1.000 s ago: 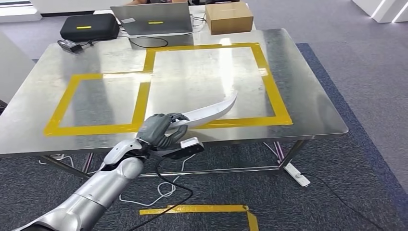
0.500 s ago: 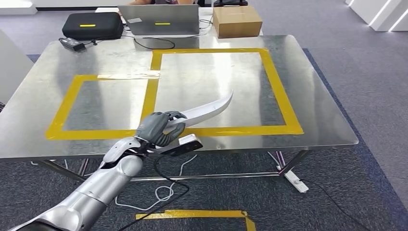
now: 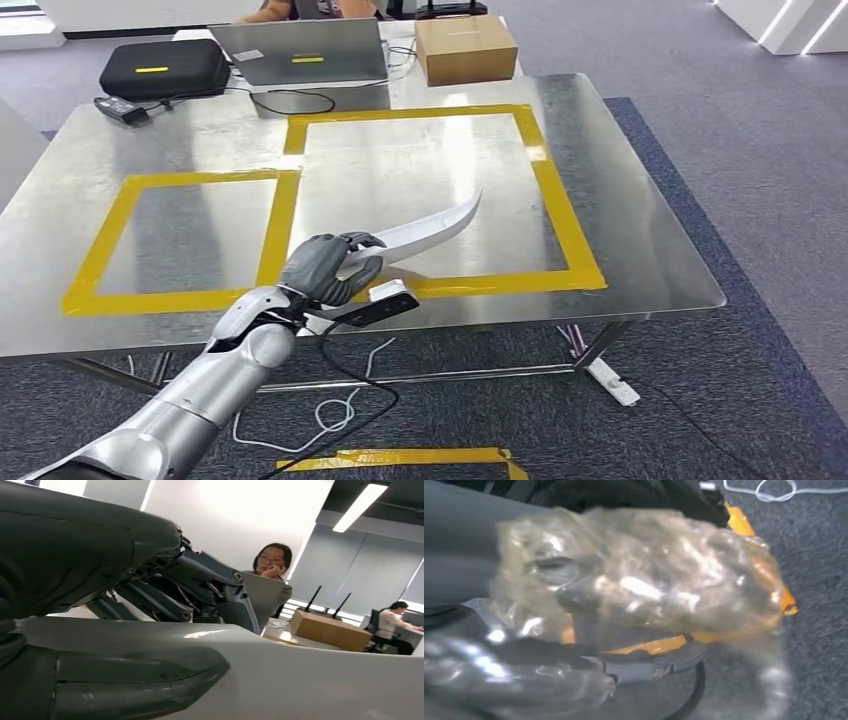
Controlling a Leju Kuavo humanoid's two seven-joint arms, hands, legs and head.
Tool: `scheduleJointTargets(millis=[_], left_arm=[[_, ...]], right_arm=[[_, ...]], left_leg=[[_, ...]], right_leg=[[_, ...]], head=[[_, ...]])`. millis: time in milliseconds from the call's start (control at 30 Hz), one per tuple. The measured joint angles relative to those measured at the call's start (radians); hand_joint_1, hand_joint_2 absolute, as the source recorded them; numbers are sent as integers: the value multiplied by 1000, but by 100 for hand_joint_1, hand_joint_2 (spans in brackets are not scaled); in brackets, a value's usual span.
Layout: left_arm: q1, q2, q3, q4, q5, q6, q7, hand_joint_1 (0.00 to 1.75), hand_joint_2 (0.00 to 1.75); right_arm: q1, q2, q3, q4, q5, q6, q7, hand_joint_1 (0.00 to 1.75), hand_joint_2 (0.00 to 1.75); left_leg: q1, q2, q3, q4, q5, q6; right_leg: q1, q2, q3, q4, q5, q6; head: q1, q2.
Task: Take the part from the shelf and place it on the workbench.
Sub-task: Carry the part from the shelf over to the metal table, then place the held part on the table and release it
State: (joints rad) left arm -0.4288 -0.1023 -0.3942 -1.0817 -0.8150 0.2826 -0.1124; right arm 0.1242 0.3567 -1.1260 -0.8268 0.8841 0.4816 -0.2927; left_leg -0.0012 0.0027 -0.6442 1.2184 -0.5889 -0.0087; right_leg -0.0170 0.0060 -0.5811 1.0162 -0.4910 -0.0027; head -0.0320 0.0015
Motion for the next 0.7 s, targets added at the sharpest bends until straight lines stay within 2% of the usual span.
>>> scheduleJointTargets(millis=[33, 67, 100, 167, 200, 267, 300, 367, 433, 500, 533, 567, 600, 633, 667, 700], left_arm=[[3, 1, 0, 1, 1, 0, 0, 175, 175], [5, 2, 1, 3, 2, 1, 0, 175, 175], [7, 2, 1, 4, 3, 1, 0, 175, 175], [7, 4, 4, 5, 6, 2, 0, 175, 175], [6, 5, 5, 6, 7, 3, 0, 175, 175], [4, 6, 9, 9, 11, 10, 4, 175, 175], [3, 6, 13, 11, 13, 16, 6, 175, 175], [2, 6, 22, 17, 18, 30, 10, 175, 175], [-3, 5, 30, 26, 18, 44, 11, 175, 175], [-7, 5, 33, 37, 17, 51, 11, 175, 175], [-7, 5, 35, 43, 16, 53, 12, 175, 175], [-6, 5, 37, 49, 16, 54, 13, 175, 175], [-6, 5, 38, 54, 15, 54, 13, 175, 175], [-5, 5, 40, 57, 15, 54, 14, 175, 175], [-6, 5, 40, 60, 15, 54, 14, 175, 175], [-7, 4, 41, 62, 15, 55, 14, 175, 175]], right_arm=[[-1, 0, -4, 0, 7, 1, -2, 0, 0], [-1, 0, -8, 0, 13, 2, -4, 0, 0], [-1, 0, -13, 1, 18, 3, -5, 0, 0], [-2, 0, -19, 1, 26, 4, -9, 0, 0], [-3, 1, -22, 2, 29, 4, -10, 0, 0], [-6, 1, -27, 4, 41, 2, -12, 0, 0], [-7, 1, -28, 6, 49, 1, -13, 0, 0], [-7, 1, -29, 6, 63, -1, -14, 0, 0], [-10, 1, -30, 7, 71, -3, -15, 0, 0], [-12, 0, -32, 7, 75, -4, -16, 0, 0], [-13, 0, -33, 7, 76, -4, -16, 0, 0], [-13, 0, -35, 7, 76, -5, -16, 0, 0], [-13, 0, -36, 7, 77, -5, -16, 0, 0], [-13, 0, -37, 7, 77, -5, -16, 0, 0], [-12, 0, -38, 8, 77, -5, -16, 0, 0], [-12, 0, -38, 8, 77, -5, -16, 0, 0]], left_leg=[[1, 0, -35, 48, -14, -2], [2, 0, -57, 69, -11, -3], [2, 0, -62, 54, 14, -1], [1, 0, -31, -54, 105, 9], [-2, 0, -14, -106, 129, 15], [-8, 1, 5, -169, 146, 28], [-10, 1, 6, -175, 139, 32], [-6, -3, 14, -189, 150, 37], [0, -9, 23, -199, 149, 45], [0, -15, 26, -201, 144, 53], [-1, -20, 27, -201, 142, 54], [-1, -26, 29, -200, 139, 55], [-1, -33, 33, -200, 135, 55], [-2, -42, 38, -200, 132, 53], [-1, -49, 44, -200, 127, 50], [-3, -57, 49, -199, 123, 47]], right_leg=[[0, 1, 5, 0, -5, -1], [0, 3, 12, 0, -12, 0], [0, 4, 21, 0, -18, 1], [1, 7, 39, -1, -32, 4], [1, 7, 48, -1, -38, 8], [3, 6, 56, -2, -48, 19], [4, 5, 60, -4, -52, 26], [5, 0, 64, -4, -65, 39], [5, -2, 39, 48, -98, 48], [5, -3, -34, 174, -149, 54], [4, -3, -75, 235, -164, 56], [4, -3, -104, 270, -162, 57], [4, -2, -115, 266, -139, 57], [4, 0, -107, 223, -96, 56], [4, 9, -85, 156, -48, 53], [3, 22, -58, 93, -12, 49]], head=[[0, 0], [0, 0], [0, 0], [0, 0], [2, 0], [-3, 0], [-5, 0], [-8, 0], [-6, 0], [-4, 0], [-5, 0], [-5, 0], [-5, 0], [-5, 0], [-4, 0], [-5, 0]])
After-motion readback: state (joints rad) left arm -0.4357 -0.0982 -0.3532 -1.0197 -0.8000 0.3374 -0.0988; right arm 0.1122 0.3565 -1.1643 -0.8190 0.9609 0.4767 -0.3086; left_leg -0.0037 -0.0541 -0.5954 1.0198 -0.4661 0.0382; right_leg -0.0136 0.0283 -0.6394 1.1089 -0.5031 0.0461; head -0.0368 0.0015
